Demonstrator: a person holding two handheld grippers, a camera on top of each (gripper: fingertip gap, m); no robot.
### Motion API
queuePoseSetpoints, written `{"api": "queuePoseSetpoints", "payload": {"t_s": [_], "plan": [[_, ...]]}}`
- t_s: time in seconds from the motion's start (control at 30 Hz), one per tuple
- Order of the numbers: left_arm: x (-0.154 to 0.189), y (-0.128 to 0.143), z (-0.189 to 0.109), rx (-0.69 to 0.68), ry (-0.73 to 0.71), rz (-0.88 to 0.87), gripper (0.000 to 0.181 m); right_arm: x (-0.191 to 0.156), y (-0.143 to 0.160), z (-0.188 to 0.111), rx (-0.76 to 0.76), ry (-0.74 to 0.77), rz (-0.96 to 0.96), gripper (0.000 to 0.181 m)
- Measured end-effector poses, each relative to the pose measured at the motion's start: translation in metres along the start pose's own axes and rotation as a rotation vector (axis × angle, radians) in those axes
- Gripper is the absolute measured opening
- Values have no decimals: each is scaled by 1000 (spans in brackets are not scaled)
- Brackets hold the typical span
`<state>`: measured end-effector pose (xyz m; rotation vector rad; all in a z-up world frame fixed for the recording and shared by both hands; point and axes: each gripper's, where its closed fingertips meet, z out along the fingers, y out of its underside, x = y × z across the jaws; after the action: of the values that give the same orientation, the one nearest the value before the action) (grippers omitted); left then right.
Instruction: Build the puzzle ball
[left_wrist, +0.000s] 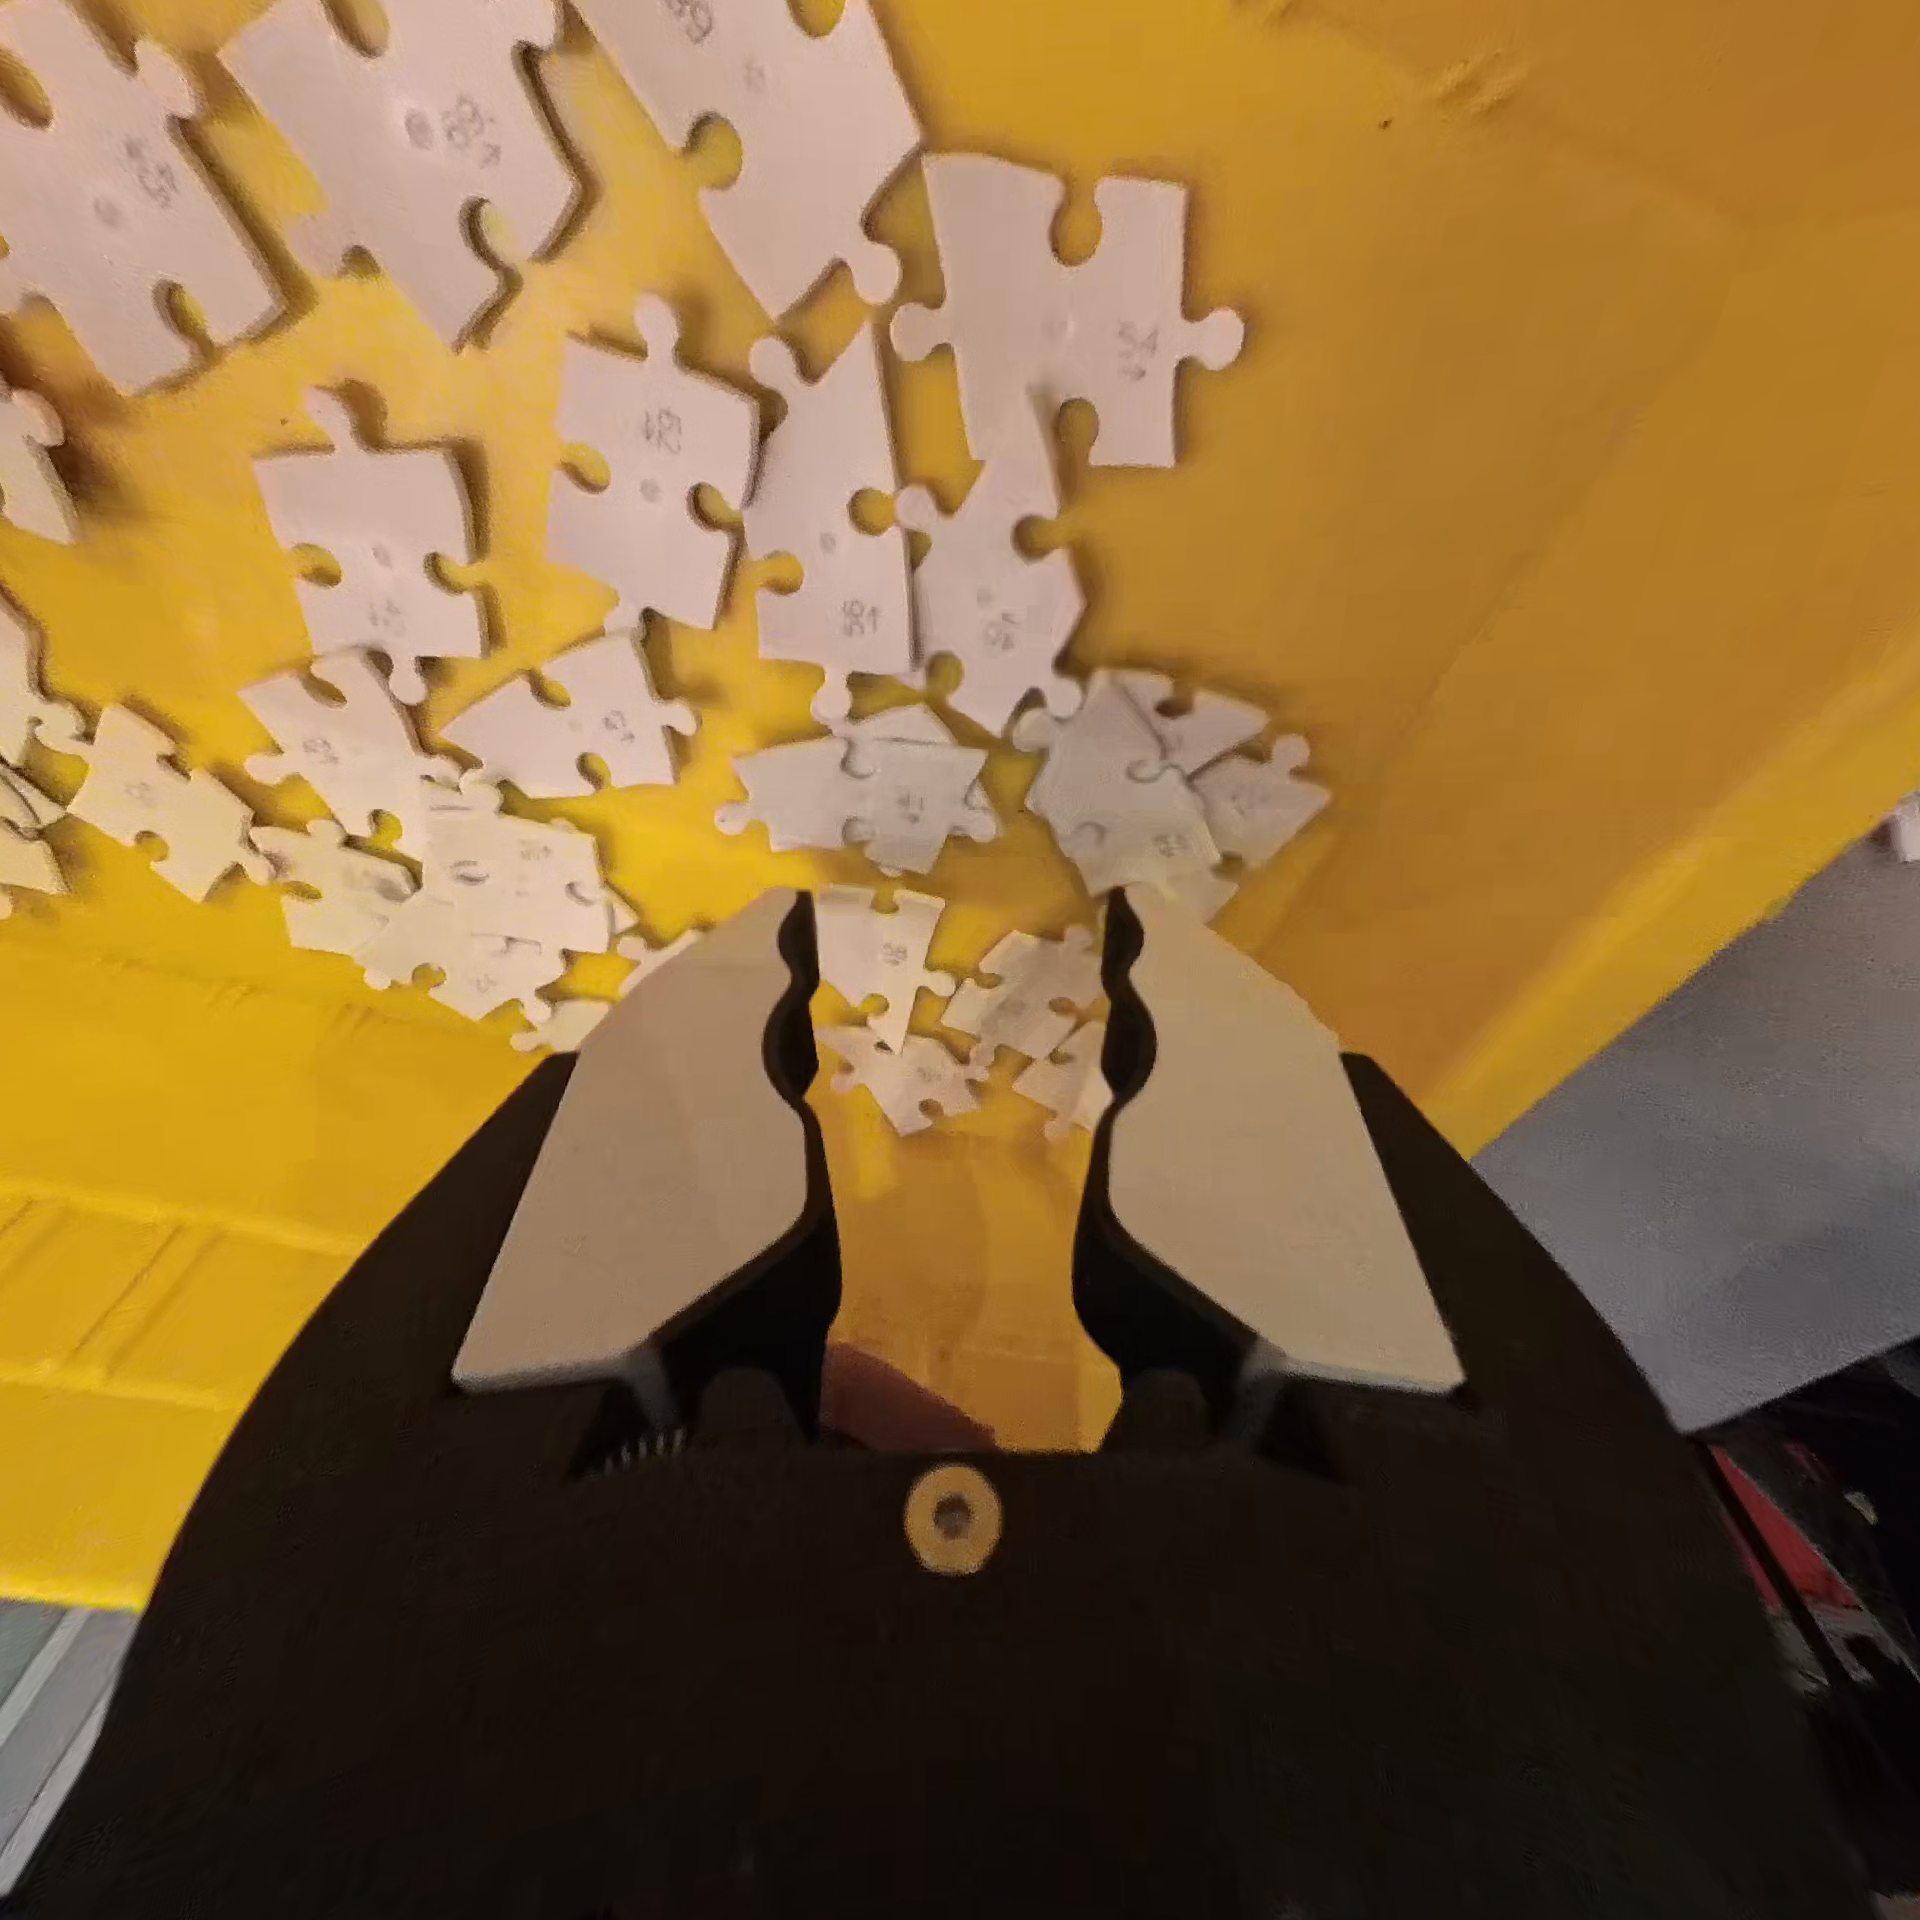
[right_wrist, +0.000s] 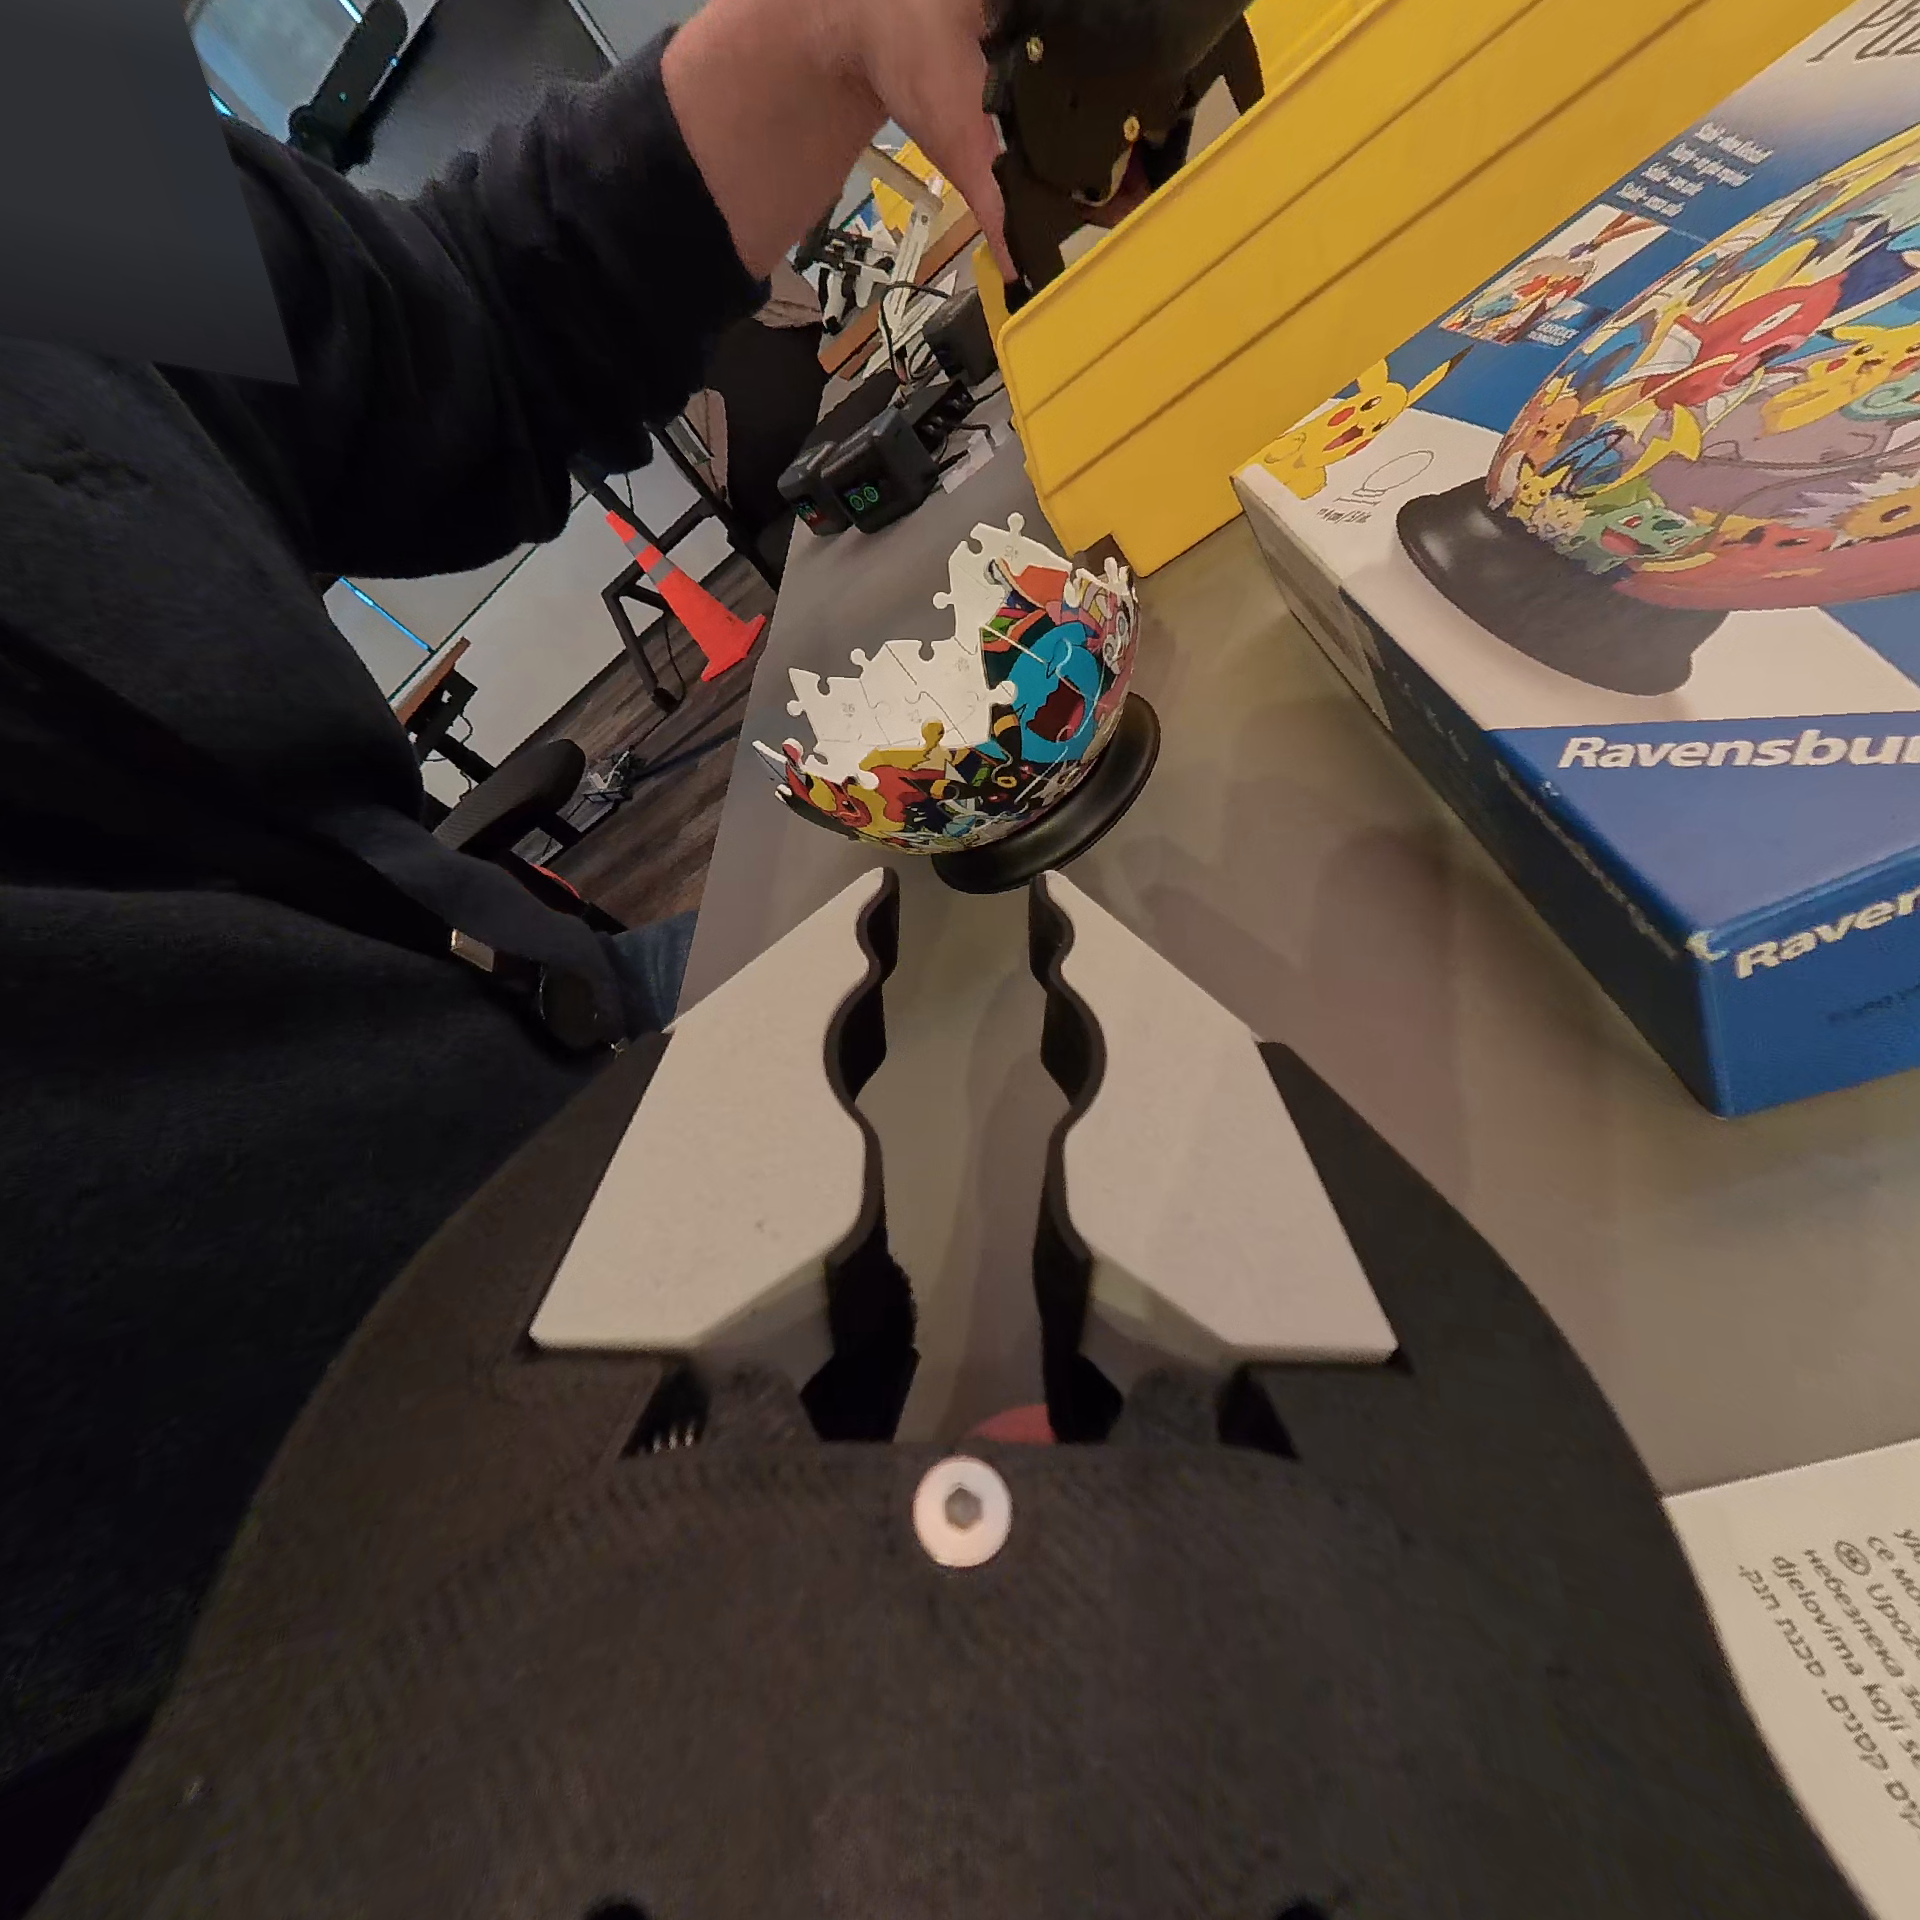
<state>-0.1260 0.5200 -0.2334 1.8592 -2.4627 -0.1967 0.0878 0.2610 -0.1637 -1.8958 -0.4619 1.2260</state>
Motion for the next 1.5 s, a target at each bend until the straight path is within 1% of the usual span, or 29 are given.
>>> {"api": "queuePoseSetpoints", "payload": {"t_s": [0.03,0.07,0.1,0.13,0.17,0.23,0.33,0.4,0.43,0.47,0.5,0.53,0.57,0.63,0.7,0.77,0.83,0.9,0.97,1.07,1.1,1.13,1.2,1.3,1.4,1.5], "plan": [[1,0,2,-7,9,1,50,0,0,0,-1,1,0,24],[-3,-3,2,6,-11,-3,49,0,0,0,-2,2,0,24],[-16,-5,-1,15,-79,0,44,0,0,0,-2,2,1,24],[-25,-4,-2,4,-118,-8,44,0,0,0,-2,2,1,24],[-27,-3,-2,4,-102,-10,46,1,0,0,-3,3,1,24],[-39,-9,-9,54,-140,-32,47,1,0,0,-2,5,1,24],[-29,-20,-21,143,-72,-48,49,1,0,0,-1,4,3,24],[-12,-26,-20,169,3,-42,54,1,0,0,-3,2,4,24],[-5,-29,-16,167,7,-11,57,1,0,0,-2,1,5,24],[-5,-30,-10,153,-22,16,58,1,0,0,-1,2,5,24],[-4,-27,-5,118,-34,30,59,1,0,0,-1,3,4,24],[-5,-33,-7,156,-41,20,57,1,0,0,-2,4,2,24],[-14,-36,-9,178,-90,6,51,1,0,0,-2,5,2,24],[-32,-29,-9,143,-179,-12,50,1,0,0,-2,5,2,24],[-48,-29,-14,172,-250,-46,50,1,0,0,-2,6,2,24],[-56,-28,-25,202,-281,-94,50,1,0,0,-2,5,3,24],[-46,-27,-30,250,-208,-110,54,1,0,0,-2,4,4,24],[-42,-28,-34,277,-199,-99,55,1,0,0,-2,3,5,24],[-35,-25,-29,259,-193,-60,56,1,0,0,-3,4,5,24],[-21,-28,-14,248,-164,-11,57,1,1,1,-5,6,4,24],[-20,-29,-10,232,-182,-1,58,1,1,1,-6,7,4,24],[-22,-34,-12,250,-202,-3,54,1,1,1,-6,8,4,24],[-33,-38,-12,264,-244,-39,49,2,1,1,-7,10,4,24],[-62,-31,-13,222,-367,-101,49,2,1,1,-7,13,4,24],[-72,-26,-28,241,-394,-152,49,2,1,1,-6,12,6,24],[-77,-14,-40,219,-407,-156,48,2,1,1,-6,9,8,24]]}}
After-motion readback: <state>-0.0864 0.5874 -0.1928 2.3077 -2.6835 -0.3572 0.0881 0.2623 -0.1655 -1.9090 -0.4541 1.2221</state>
